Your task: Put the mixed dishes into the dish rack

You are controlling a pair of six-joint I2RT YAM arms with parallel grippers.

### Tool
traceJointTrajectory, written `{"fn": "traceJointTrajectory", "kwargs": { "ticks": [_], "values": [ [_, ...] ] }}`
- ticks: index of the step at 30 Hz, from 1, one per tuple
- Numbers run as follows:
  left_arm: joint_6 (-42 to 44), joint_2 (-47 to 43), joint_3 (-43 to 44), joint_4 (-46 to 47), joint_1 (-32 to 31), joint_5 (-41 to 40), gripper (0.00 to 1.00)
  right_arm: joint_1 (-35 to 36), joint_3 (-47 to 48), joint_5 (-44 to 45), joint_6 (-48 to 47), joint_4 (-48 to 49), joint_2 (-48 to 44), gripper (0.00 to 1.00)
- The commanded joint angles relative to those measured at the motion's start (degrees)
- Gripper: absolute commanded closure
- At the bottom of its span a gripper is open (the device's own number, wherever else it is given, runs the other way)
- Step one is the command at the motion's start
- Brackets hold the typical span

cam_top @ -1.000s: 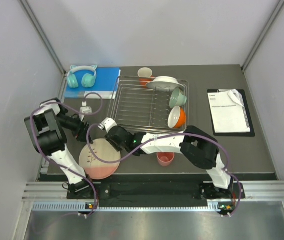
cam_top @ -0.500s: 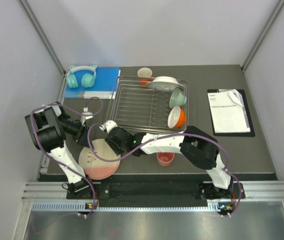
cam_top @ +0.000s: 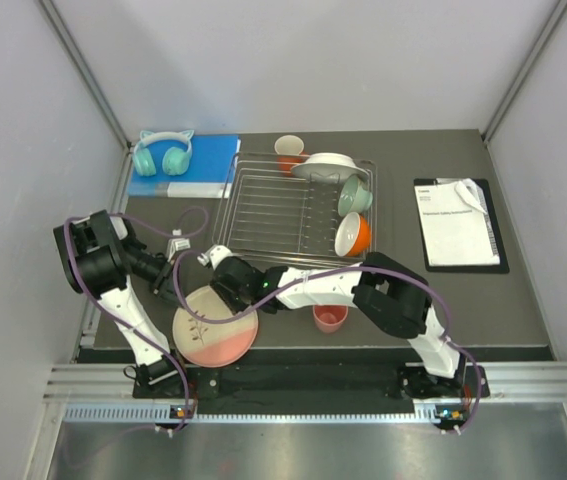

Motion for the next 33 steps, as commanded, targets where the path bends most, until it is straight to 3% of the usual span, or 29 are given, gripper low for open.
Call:
{"fn": "traceJointTrajectory", "kwargs": {
  "ticks": [1,4,8,15,25,33],
  "values": [
    [1.6,0.2,-0.4,5.0,0.0,-3.4,0.81,0.5,-0.4,3.4,-0.3,-0.5,-4.5,0.61],
    [1.5,0.0,0.7,4.3,0.0,-3.1,0.94,0.5,-4.5,5.4,-0.4,0.6,-9.0,0.54],
    [1.8,-1.1,2.9,2.5,0.0,-2.0,1.0,0.3,-8.7,8.1,-0.8,1.1,-13.8,0.49],
    [3.7,-5.1,7.5,-2.9,-0.1,1.1,1.0,-1.8,-11.1,6.6,-0.6,1.7,-16.4,0.46],
    [5.5,-14.2,10.0,-7.7,-4.9,2.3,1.0,-5.4,-8.5,-7.6,0.0,3.3,-10.4,0.43],
    [4.8,-18.6,8.7,-6.8,-7.9,2.3,1.0,-7.4,-11.6,-17.8,4.3,15.8,-9.8,0.42]
  ]
}}
